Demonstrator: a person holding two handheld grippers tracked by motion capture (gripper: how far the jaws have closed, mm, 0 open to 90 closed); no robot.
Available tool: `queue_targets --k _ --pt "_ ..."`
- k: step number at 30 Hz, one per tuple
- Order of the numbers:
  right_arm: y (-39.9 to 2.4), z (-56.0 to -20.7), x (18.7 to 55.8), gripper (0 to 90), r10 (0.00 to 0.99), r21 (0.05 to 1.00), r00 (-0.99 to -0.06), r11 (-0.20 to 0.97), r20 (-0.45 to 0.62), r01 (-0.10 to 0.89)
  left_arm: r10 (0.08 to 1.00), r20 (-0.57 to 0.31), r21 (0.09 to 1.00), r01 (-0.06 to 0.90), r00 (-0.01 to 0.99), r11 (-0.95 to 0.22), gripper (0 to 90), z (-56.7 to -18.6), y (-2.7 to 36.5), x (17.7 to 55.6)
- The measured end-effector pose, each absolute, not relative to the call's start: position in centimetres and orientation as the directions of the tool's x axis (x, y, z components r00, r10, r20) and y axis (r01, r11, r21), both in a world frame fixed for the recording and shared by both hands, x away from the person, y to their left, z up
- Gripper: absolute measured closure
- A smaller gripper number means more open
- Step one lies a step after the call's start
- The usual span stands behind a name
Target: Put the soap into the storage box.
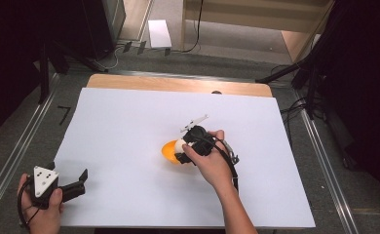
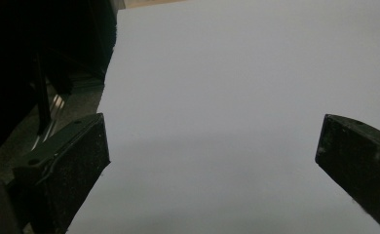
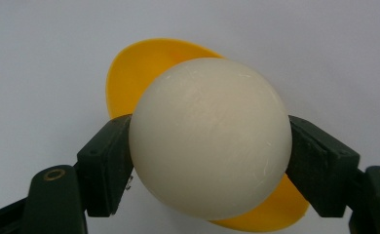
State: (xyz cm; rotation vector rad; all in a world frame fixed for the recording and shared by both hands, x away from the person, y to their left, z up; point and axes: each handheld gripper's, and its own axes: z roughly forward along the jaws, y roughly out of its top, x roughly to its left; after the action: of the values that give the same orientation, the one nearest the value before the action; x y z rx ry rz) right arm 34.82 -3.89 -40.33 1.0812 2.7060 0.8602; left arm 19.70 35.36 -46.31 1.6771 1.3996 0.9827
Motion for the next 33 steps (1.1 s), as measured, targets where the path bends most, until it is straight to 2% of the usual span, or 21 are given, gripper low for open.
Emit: queue_targets --k 5,33 --pt "-3.8 -40.6 34.9 24.5 0.683 0.534 -0.716 0.555 0.145 0.638 0.987 0.105 0.890 0.432 0.118 -0.147 0.0 -46.3 35.3 19.7" --pt "-3.6 -41.5 35.0 23.0 0.733 0.498 -0.660 0.515 0.166 0.697 0.986 0.111 0.889 0.431 0.123 -0.154 0.0 -46.3 35.3 19.7"
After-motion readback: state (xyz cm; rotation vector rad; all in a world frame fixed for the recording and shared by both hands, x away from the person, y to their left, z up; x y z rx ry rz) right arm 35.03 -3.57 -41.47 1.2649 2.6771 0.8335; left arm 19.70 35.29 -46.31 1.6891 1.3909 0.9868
